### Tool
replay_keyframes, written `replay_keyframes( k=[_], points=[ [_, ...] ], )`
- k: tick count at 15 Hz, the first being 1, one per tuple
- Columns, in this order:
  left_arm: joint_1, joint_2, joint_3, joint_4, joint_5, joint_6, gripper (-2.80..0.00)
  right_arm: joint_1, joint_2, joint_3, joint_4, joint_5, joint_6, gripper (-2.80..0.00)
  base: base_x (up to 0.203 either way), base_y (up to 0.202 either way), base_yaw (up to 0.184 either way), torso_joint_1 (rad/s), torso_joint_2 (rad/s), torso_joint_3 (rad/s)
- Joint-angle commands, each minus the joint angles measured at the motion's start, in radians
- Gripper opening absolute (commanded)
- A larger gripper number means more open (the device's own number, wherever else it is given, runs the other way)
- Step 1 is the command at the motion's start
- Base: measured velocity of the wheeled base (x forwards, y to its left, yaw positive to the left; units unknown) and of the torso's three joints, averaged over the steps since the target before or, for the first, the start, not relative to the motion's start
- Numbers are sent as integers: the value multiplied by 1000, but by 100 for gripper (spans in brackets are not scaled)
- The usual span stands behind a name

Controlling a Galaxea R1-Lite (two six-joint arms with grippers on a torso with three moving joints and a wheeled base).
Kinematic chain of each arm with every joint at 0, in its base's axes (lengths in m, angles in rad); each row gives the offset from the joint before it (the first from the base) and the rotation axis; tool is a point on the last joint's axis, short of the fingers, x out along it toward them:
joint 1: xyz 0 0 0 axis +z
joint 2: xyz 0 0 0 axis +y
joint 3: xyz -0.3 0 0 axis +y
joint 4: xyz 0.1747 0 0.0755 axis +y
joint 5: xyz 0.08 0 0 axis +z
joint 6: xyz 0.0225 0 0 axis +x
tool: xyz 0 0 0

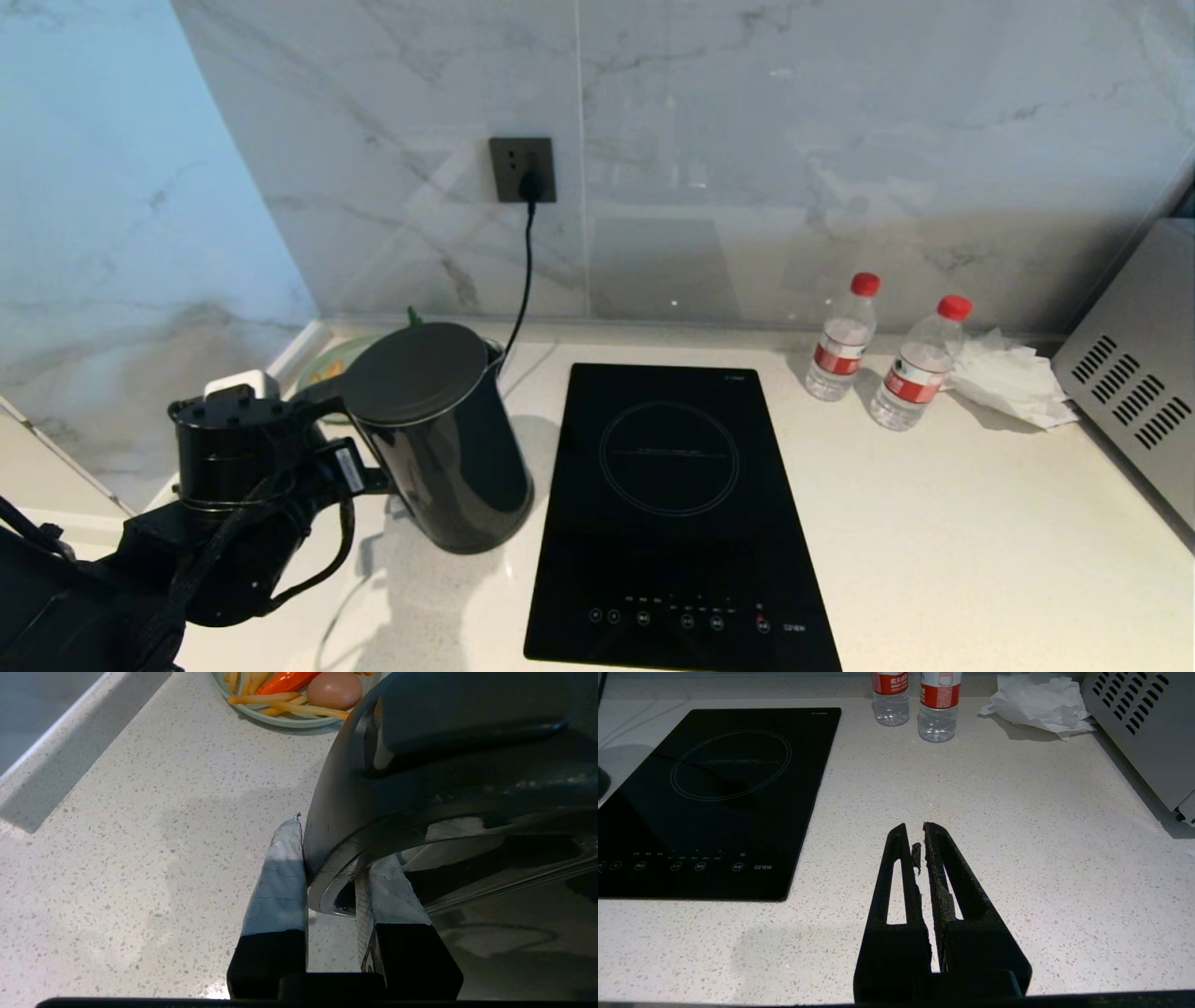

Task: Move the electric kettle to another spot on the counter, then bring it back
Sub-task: Place it on the power base

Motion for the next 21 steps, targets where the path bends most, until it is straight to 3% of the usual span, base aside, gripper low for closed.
replay_keyframes(
  k=[1, 7, 10, 13, 21],
  points=[
    [-23, -45, 26, -3, 5, 0, -280, 0, 0, 0, 0, 0, 0, -280, 0, 0, 0, 0, 0, 0],
    [-108, -187, 102, 6, 6, 43, -280, 0, 0, 0, 0, 0, 0, -280, 0, 0, 0, 0, 0, 0],
    [-153, -213, 92, 60, 40, 73, -280, 0, 0, 0, -1, 0, 0, -280, 0, 0, 0, 0, 0, 0],
    [-194, -202, 92, 69, 59, 73, -280, 1, 0, 1, -1, 0, 0, -280, 0, 0, 0, 0, 0, 0],
    [-215, -73, 71, 63, 70, 68, -280, 0, 0, 0, 0, 0, 0, -280, 0, 0, 0, 0, 0, 0]
  ],
)
